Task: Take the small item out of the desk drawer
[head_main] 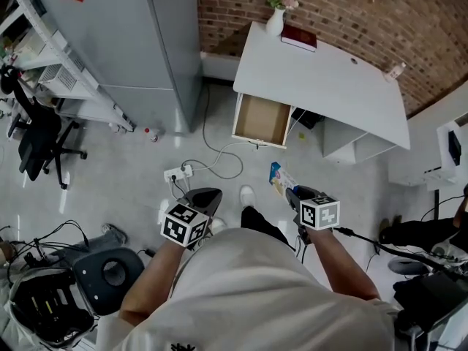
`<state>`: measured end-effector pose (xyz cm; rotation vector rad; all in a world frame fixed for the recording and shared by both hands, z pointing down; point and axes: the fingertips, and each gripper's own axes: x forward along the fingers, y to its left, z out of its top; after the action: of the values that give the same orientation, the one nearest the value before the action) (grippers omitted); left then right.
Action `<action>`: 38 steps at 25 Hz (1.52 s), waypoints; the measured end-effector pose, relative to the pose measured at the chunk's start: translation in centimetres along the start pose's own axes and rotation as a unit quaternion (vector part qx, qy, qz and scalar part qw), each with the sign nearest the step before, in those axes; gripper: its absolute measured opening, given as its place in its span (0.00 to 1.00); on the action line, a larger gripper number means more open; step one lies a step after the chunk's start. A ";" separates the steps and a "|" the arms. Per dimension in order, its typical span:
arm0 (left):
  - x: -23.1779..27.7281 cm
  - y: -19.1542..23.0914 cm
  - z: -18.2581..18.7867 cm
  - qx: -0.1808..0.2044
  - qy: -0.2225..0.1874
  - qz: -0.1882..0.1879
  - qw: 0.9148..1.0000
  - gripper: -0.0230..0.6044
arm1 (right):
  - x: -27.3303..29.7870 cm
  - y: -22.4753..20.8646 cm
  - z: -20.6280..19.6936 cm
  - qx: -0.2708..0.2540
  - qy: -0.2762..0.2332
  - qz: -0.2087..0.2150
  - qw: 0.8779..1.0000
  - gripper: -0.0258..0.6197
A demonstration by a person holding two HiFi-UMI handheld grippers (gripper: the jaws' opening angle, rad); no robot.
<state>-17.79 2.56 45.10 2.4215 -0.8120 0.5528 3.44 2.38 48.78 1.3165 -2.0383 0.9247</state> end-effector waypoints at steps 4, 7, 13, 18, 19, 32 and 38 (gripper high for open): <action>0.3 0.1 -0.4 0.003 0.004 -0.003 1.000 0.08 | 0.0 0.2 -0.1 0.001 -0.001 -0.001 1.000 0.22; 0.5 0.1 -0.4 0.004 0.007 -0.005 1.000 0.08 | 0.1 0.4 0.2 0.001 -0.002 0.002 1.000 0.22; 0.7 0.5 -0.8 0.002 0.016 -0.005 1.000 0.08 | 0.2 0.3 0.6 0.006 -0.003 0.003 1.000 0.22; 1.0 0.6 -1.4 0.001 0.021 -0.004 1.000 0.08 | 0.5 0.1 0.5 0.011 -0.008 0.007 1.000 0.22; 1.0 0.6 -1.5 0.001 0.022 -0.004 1.000 0.08 | 0.5 0.0 0.4 0.012 -0.008 0.006 1.000 0.22; 1.0 1.2 -2.0 -0.004 0.030 -0.001 1.000 0.08 | 1.1 0.1 0.6 0.012 -0.003 0.007 1.000 0.22; 1.4 1.7 -2.1 -0.007 0.034 -0.003 0.999 0.08 | 1.6 -0.2 0.7 0.017 0.000 0.004 1.000 0.22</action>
<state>-18.28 2.05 47.99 2.3785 -0.7780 0.6213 2.97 0.90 49.63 1.3280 -2.0378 0.9667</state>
